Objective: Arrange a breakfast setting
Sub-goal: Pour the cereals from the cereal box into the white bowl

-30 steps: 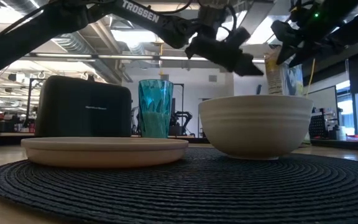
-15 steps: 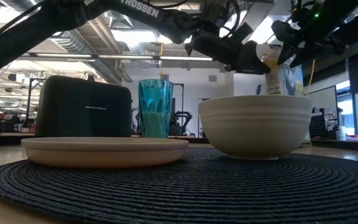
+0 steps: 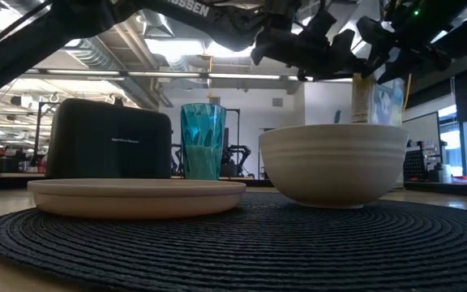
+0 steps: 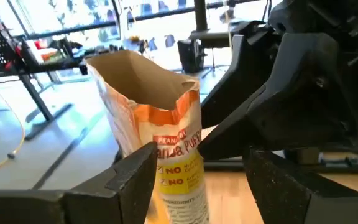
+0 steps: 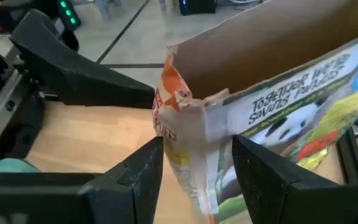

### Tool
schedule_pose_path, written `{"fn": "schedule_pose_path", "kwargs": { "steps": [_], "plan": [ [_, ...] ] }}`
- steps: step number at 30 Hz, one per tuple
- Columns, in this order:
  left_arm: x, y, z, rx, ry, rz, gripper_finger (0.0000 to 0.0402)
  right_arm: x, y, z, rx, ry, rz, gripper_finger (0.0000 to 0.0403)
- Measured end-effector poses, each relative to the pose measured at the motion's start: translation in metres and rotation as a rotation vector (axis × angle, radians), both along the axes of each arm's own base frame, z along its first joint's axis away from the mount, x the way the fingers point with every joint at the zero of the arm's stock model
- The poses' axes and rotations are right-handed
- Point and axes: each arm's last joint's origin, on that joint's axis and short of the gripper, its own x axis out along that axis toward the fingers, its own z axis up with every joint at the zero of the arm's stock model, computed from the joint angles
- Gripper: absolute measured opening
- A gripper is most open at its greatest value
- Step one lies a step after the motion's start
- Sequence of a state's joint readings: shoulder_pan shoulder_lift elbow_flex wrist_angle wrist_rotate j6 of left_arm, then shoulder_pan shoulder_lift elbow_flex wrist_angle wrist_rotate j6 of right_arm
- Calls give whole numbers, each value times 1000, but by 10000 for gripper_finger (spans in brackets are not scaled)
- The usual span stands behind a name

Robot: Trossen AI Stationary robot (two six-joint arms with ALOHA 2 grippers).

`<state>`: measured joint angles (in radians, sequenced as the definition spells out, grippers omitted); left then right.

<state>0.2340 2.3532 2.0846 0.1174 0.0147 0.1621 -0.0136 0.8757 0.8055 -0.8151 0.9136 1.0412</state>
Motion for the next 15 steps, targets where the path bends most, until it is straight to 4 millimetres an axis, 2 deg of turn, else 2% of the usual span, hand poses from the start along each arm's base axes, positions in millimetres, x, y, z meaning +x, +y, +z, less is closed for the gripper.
{"fn": "schedule_pose_path", "kwargs": {
  "steps": [5, 7, 15],
  "plan": [
    [4, -2, -8, -3, 5, 7, 239, -4, 1, 1, 37, 7, 32, 183],
    [3, -3, -9, -3, 15, 20, 239, -6, 1, 10, 48, 4, 49, 183],
    [4, -3, -14, 14, 33, 136, 240, -25, 1, 79, -17, -90, 74, 182]
  ]
}}
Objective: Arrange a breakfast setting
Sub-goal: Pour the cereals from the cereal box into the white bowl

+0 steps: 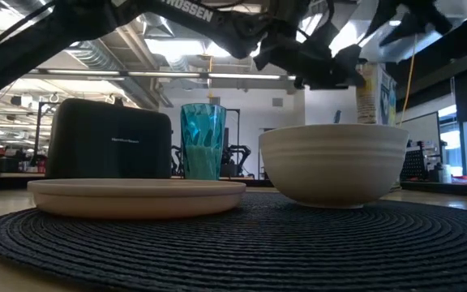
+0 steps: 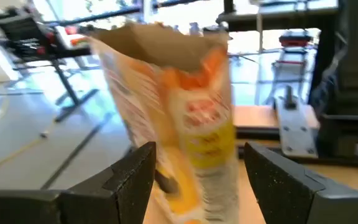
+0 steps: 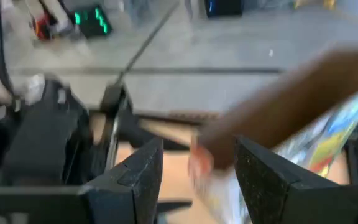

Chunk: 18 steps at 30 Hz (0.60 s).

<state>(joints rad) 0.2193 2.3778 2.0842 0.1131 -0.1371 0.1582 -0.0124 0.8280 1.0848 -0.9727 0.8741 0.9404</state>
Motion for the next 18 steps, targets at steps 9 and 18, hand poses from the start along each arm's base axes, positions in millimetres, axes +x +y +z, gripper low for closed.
{"fn": "schedule_pose_path", "kwargs": {
  "steps": [9, 18],
  "plan": [
    [1, -7, 2, -94, -42, 1, 240, -25, -20, 9, 75, -102, -314, 135],
    [2, -7, -4, -85, -22, 40, 240, -27, -52, -1, 158, -38, -504, 227]
  ]
}}
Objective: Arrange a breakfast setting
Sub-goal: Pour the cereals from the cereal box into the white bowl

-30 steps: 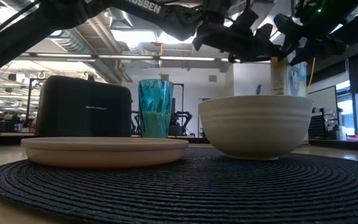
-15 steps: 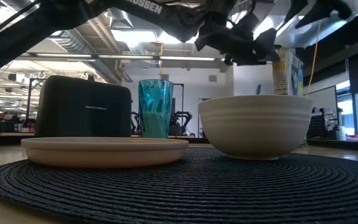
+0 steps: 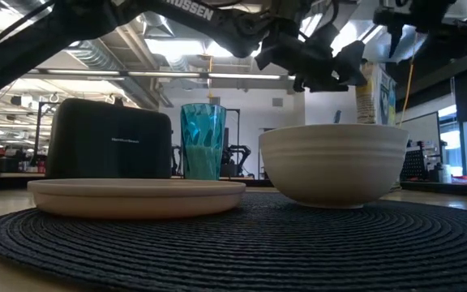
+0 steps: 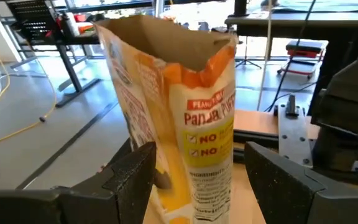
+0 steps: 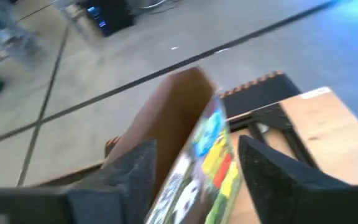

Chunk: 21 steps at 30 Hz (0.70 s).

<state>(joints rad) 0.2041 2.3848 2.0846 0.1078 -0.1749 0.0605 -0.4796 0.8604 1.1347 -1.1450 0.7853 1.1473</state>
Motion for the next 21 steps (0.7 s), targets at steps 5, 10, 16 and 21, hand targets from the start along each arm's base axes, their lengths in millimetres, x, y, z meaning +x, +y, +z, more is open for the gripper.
{"fn": "schedule_pose_path", "kwargs": {
  "steps": [5, 10, 16, 21],
  "plan": [
    [1, -5, -1, -1, 8, -11, 240, -3, -19, -5, 87, -15, -87, 280],
    [1, -7, -1, -1, 10, -14, 240, 1, -41, -10, 167, -22, -58, 272],
    [1, -7, -1, 8, 12, 27, 240, 2, -58, -21, 255, 35, -84, 223],
    [1, -8, -1, 7, 11, 28, 240, 0, -64, -25, 307, 50, -76, 166]
  ]
}}
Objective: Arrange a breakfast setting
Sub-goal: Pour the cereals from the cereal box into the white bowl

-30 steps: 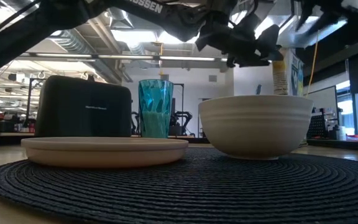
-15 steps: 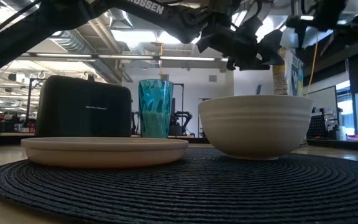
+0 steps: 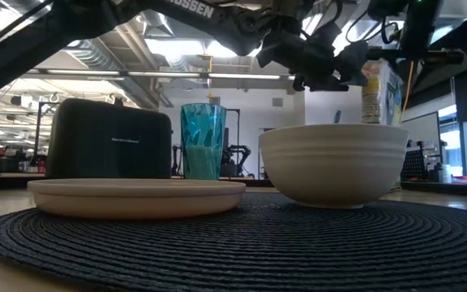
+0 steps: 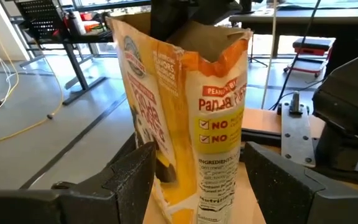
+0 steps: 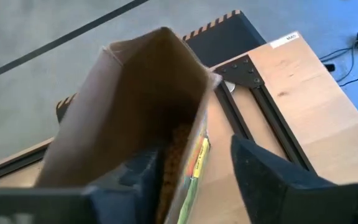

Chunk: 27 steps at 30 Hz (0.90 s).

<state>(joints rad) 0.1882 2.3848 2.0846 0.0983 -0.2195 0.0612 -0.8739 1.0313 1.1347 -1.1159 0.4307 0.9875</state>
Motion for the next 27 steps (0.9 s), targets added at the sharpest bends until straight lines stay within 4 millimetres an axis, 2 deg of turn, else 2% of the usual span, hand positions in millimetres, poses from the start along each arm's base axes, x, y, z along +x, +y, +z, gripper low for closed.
{"fn": "schedule_pose_path", "kwargs": {
  "steps": [10, 15, 21, 27],
  "plan": [
    [2, -10, 0, 0, 1, -20, 240, 4, -2, 2, -3, -77, 30, 11],
    [2, -10, 0, 3, 1, -10, 240, 6, -3, 7, -50, -199, -32, 16],
    [1, -9, 0, 15, 4, 33, 240, 6, -4, 14, -120, -253, -66, 4],
    [1, -9, 1, 31, 6, 30, 240, 6, -4, 14, -112, -259, -55, 1]
  ]
}}
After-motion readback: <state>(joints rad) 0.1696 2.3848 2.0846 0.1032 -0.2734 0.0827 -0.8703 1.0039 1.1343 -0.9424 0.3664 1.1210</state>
